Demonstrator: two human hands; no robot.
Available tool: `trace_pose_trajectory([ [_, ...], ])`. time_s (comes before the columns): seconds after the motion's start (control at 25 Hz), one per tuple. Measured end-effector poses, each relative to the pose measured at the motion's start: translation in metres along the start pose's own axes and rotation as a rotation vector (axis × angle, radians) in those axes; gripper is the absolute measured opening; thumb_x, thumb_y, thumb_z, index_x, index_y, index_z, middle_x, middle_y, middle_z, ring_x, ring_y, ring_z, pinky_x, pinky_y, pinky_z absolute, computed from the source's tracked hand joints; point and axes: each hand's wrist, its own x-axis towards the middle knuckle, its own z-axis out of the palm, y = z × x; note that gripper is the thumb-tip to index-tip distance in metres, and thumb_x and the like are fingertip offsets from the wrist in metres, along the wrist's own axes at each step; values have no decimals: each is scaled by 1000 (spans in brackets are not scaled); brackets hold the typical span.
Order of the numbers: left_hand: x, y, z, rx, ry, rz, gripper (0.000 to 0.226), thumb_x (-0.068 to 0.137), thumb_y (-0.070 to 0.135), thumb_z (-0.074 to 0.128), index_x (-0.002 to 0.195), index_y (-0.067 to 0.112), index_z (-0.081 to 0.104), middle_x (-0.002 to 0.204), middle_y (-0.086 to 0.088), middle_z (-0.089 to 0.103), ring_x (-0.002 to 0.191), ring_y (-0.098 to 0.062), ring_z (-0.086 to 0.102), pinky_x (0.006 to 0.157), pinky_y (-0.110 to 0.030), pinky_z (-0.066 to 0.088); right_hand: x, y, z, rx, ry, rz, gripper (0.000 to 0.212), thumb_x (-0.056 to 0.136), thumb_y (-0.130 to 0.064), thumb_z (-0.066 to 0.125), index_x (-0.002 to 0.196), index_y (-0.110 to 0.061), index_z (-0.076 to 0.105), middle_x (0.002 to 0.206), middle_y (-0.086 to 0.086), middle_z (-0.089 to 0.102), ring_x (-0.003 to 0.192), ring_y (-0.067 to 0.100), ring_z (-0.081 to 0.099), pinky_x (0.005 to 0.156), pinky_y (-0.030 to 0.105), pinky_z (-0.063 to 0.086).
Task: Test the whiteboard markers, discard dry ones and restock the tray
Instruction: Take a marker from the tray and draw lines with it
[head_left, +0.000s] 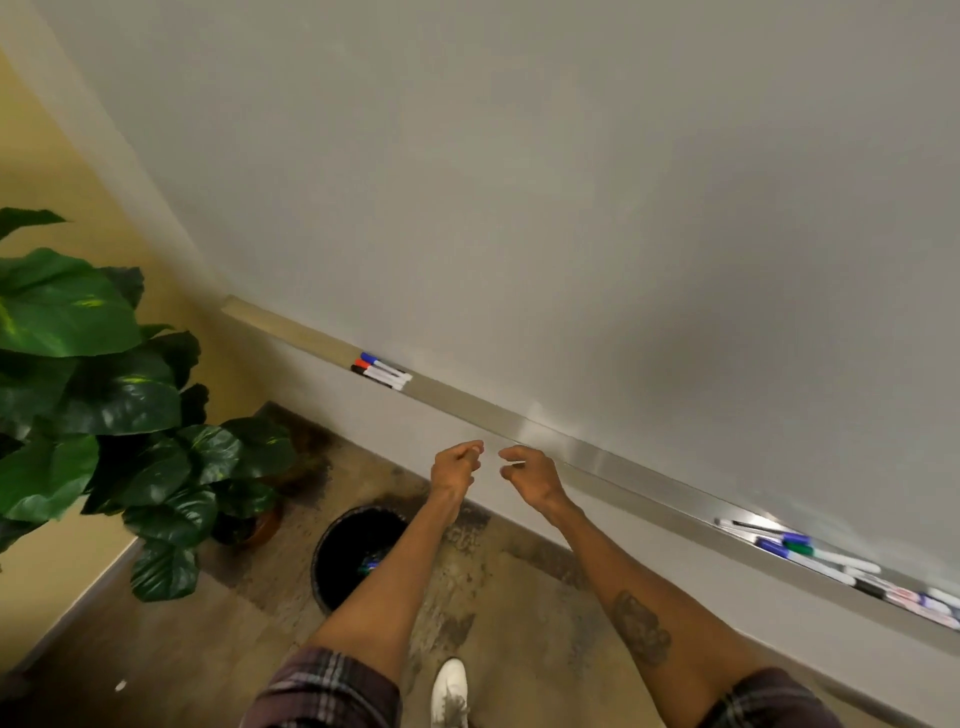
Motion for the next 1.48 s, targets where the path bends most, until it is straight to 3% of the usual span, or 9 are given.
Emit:
trace_pose_trajectory([
  [0.16,-19,10,69,56,-94,29,27,101,19,55,122,11,69,119,-3,67,109,-24,64,97,-38,52,-20,39,-62,51,109,24,35,91,-3,62,126,-9,64,131,6,62,117,21,59,96,22,42],
  [0.36,-42,9,150,116,-226,56,27,100,19,56,123,12,69,117,-2,68,106,-23,64,85,-31,49,-47,99,-127,126,248,80,34,90,-3,62,123,-8,65,125,9,65,115,23,61,101,31,47],
  [0.72,-80,-11,279,241,-395,45,28,100,22,56,125,13,66,117,-2,67,108,-21,65,82,-26,50,-103,212,-214,192,471,258,37,96,-10,57,132,-6,54,124,12,63,113,26,59,96,30,45],
  [0.92,-88,-27,324,269,-438,-29,30,100,19,55,128,10,61,108,-4,64,99,-19,63,71,-23,48,-111,266,-250,279,563,387,40,96,-12,56,135,-7,50,124,17,60,109,34,59,98,47,50],
  [1.08,-89,-34,347,296,-446,-105,24,103,14,46,125,15,57,112,-5,58,101,-21,59,75,-27,48,-108,288,-274,323,525,484,42,95,-4,52,137,-6,48,111,14,58,103,33,60,95,51,52],
  [1.16,-88,-39,356,303,-447,-138,26,104,13,44,127,15,56,118,-7,56,105,-22,58,82,-32,48,-104,293,-281,327,489,513,46,94,0,51,140,-6,45,119,18,57,101,31,58,95,48,53],
  [1.32,-89,-46,370,341,-454,-190,24,104,10,43,89,26,53,112,-6,54,104,-22,57,90,-36,48,-98,297,-289,409,398,554,56,94,3,53,146,-8,36,116,18,52,100,31,56,92,45,54],
  [1.4,-89,-46,375,341,-445,-205,21,104,9,45,92,23,55,113,-7,55,105,-22,58,97,-39,48,-97,300,-292,477,361,560,62,95,1,54,150,-11,30,115,14,49,103,30,55,92,44,53],
  [1.48,-89,-46,378,332,-452,-226,16,104,10,44,112,16,56,119,-8,55,108,-24,59,100,-41,48,-96,304,-294,523,346,560,58,95,0,54,148,-10,33,116,14,49,105,31,55,94,44,52],
])
